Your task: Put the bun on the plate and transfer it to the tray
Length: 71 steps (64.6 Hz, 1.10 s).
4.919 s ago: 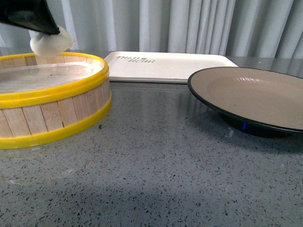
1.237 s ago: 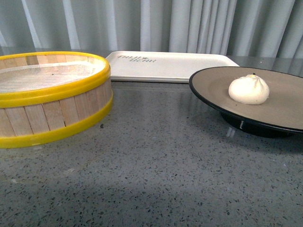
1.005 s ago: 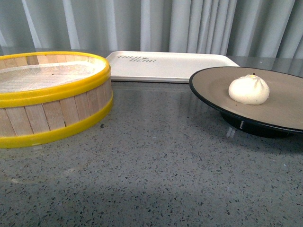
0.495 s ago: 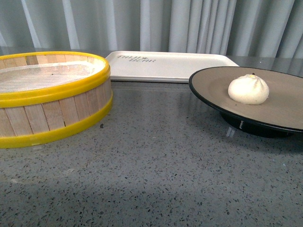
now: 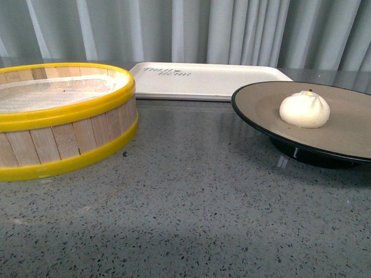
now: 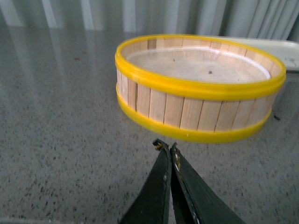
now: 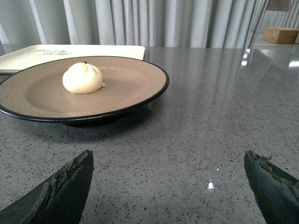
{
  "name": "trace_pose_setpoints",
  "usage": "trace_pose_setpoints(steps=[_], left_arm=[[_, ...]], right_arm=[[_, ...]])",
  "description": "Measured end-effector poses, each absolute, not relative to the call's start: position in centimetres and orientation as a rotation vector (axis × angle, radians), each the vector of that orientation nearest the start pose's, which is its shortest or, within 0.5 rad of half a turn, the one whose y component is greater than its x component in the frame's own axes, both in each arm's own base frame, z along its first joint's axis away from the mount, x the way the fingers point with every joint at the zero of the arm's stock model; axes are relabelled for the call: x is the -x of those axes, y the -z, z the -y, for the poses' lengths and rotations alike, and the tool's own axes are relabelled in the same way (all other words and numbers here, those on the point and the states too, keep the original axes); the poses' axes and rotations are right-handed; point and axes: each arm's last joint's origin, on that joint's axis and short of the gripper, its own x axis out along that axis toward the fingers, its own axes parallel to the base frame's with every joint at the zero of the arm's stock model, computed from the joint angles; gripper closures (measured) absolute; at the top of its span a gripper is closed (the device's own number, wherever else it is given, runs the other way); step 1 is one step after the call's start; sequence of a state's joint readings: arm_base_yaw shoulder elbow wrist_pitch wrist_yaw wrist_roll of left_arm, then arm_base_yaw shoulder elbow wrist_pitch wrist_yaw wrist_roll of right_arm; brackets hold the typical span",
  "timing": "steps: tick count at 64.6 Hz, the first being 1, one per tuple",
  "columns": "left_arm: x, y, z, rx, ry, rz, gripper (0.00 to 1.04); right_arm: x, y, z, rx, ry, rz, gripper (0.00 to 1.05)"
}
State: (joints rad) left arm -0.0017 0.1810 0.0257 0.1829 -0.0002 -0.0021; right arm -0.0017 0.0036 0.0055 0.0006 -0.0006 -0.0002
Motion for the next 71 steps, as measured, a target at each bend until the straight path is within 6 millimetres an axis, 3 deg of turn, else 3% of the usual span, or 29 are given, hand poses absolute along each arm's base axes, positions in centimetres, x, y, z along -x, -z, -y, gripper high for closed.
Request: trace_pose_setpoints(steps=[10, 33, 46, 60, 64, 68, 71], left_arm=[[-9.7, -17.1, 0.0, 0.002, 0.002, 0.011, 1.01], [-9.6, -17.2, 0.0, 0.002, 0.002, 0.023, 1.01], [-9.6, -17.2, 0.0, 0.003, 0.002, 0.023, 0.58], [-9.6, -17.2, 0.0, 0.003, 0.002, 0.023, 0.23], [-9.6, -17.2, 0.0, 0.003, 0.002, 0.023, 0.07], [-9.6, -17.2, 0.0, 0.003, 0.0, 0.023, 0.07], [-9.6, -17.2, 0.0, 0.002, 0.003, 0.023, 0.07]], right_arm=[[-9.8, -16.5, 0.0, 0.0, 0.002, 0.002, 0.08], [-9.8, -16.5, 0.0, 0.0, 0.001, 0.002, 0.08], [-9.8, -16.5, 0.0, 0.0, 0.001, 0.002, 0.08], [-9.8, -16.5, 0.0, 0.0, 0.001, 0.002, 0.08], [-9.8, -16.5, 0.0, 0.018, 0.021, -0.001, 0.08], [-10.1, -17.1, 0.1, 0.13, 0.175, -0.002, 0.08], [-10.8, -18.6, 0.4, 0.168, 0.196, 0.034, 0.08]])
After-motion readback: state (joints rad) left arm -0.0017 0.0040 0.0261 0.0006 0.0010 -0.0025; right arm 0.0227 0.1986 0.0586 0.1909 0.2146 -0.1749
